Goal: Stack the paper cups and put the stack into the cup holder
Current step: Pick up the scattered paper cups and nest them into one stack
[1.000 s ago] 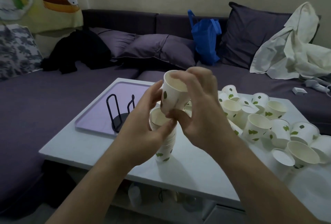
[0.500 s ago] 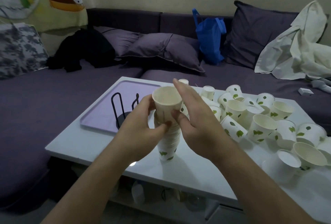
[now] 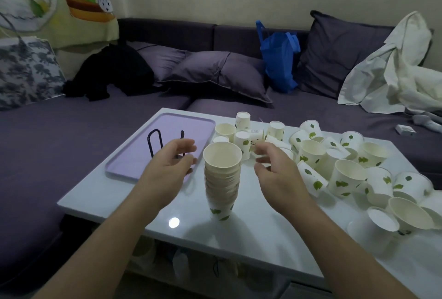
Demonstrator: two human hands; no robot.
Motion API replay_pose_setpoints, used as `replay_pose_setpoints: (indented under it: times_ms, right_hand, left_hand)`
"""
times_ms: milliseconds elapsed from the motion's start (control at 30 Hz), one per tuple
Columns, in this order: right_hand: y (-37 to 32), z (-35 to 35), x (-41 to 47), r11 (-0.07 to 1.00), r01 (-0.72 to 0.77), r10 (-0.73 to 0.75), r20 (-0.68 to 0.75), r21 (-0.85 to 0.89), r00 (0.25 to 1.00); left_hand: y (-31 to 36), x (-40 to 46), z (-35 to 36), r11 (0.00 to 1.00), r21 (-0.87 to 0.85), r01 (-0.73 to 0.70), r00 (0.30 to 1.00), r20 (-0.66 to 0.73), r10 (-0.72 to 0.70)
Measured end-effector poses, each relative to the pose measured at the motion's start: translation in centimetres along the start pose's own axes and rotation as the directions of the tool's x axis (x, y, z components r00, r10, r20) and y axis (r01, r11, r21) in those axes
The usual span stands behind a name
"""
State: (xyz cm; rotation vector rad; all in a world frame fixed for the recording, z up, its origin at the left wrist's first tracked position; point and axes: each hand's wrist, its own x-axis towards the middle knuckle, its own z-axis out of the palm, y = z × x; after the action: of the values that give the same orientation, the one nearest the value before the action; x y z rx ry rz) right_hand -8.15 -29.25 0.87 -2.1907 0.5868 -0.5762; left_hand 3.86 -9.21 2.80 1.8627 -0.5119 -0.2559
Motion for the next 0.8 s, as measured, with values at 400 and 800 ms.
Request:
replay_pose_setpoints:
  times_ms: [400, 800]
  right_hand:
    - [4.0, 4.2, 11.0, 0.906, 0.078, -0.020, 0.141, -0.416, 0.990]
    - [4.1, 5.8, 12.2, 0.883, 0.009, 0.006, 0.031, -0.470, 1.000]
  left_hand:
    - [-5.8, 13.8, 6.0, 0.895, 0.395, -0.208, 0.958, 0.267, 0.105]
    - [-5.9, 12.1, 8.0, 0.977, 0.211, -0.005, 0.992, 0.124, -0.021]
